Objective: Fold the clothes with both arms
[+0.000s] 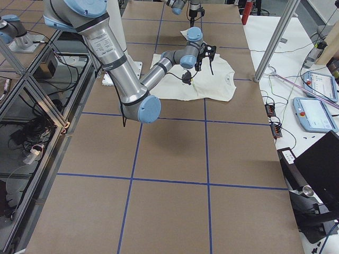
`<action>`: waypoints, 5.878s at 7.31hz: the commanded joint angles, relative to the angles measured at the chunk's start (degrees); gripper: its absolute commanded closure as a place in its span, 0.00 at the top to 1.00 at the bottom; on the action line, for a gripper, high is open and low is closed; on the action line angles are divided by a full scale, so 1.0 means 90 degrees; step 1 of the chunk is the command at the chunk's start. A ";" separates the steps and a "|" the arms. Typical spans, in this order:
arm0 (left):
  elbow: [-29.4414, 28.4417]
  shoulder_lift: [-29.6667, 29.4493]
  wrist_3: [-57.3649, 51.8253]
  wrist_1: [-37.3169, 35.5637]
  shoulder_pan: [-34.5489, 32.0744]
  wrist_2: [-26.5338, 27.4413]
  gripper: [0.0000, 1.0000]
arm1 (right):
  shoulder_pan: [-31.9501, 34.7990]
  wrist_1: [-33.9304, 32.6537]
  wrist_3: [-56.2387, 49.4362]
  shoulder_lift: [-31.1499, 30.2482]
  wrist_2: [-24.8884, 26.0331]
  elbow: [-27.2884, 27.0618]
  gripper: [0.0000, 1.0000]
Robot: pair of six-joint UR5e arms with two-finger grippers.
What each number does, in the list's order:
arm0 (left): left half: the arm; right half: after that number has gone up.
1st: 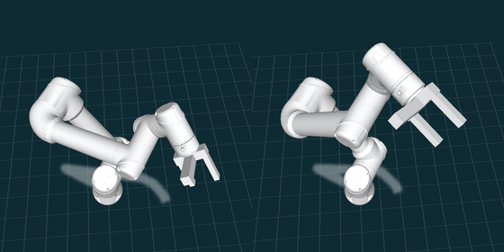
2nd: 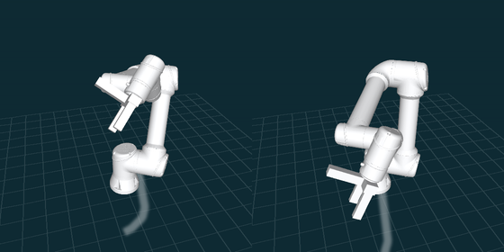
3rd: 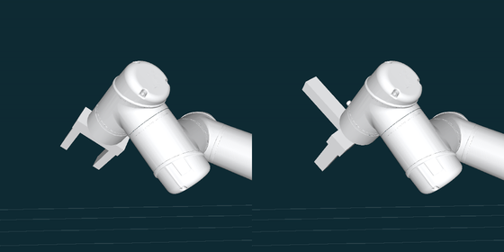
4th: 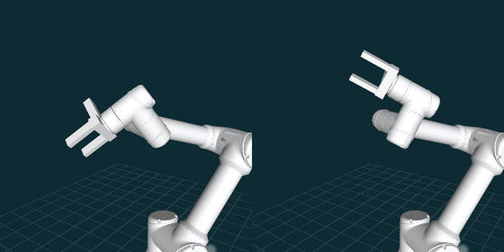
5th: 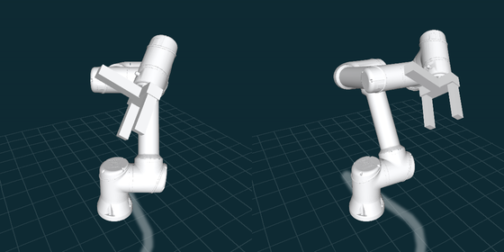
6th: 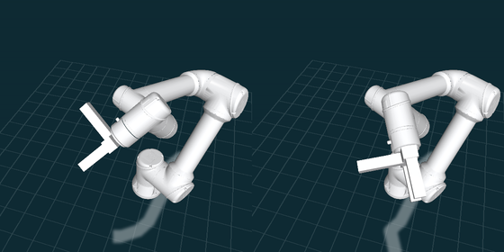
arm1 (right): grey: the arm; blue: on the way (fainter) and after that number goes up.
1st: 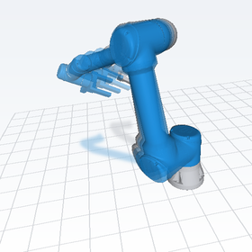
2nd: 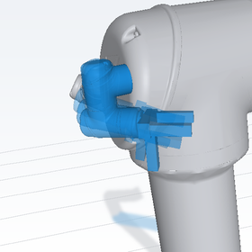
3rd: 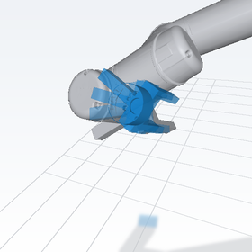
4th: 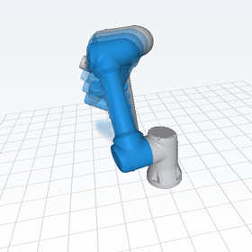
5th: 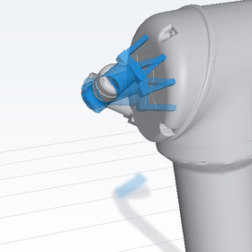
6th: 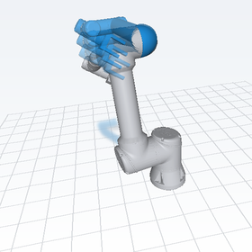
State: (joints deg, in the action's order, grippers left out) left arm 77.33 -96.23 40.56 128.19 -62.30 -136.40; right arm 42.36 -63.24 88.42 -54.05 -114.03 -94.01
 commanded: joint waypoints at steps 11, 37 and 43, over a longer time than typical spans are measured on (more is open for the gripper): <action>-0.1938 -0.6514 0.6372 0.1123 0.3425 0.3482 0.00 | 0.0928 0.0045 -0.1063 -0.2002 -0.0602 -0.1556 1.00; 0.2361 -0.2467 0.6036 -0.0521 0.2605 0.2692 0.73 | -0.4785 -0.2084 0.3262 -0.3545 0.4203 -0.3379 0.00; 0.4523 0.0019 0.7871 -0.2163 0.5719 0.5477 0.70 | -0.4785 -0.2074 0.3213 -0.4180 0.4095 -0.3968 0.00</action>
State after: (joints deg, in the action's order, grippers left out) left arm 117.29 -97.36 106.29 109.49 -15.81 -89.26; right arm -0.66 -81.95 117.37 -91.38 -77.15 -129.64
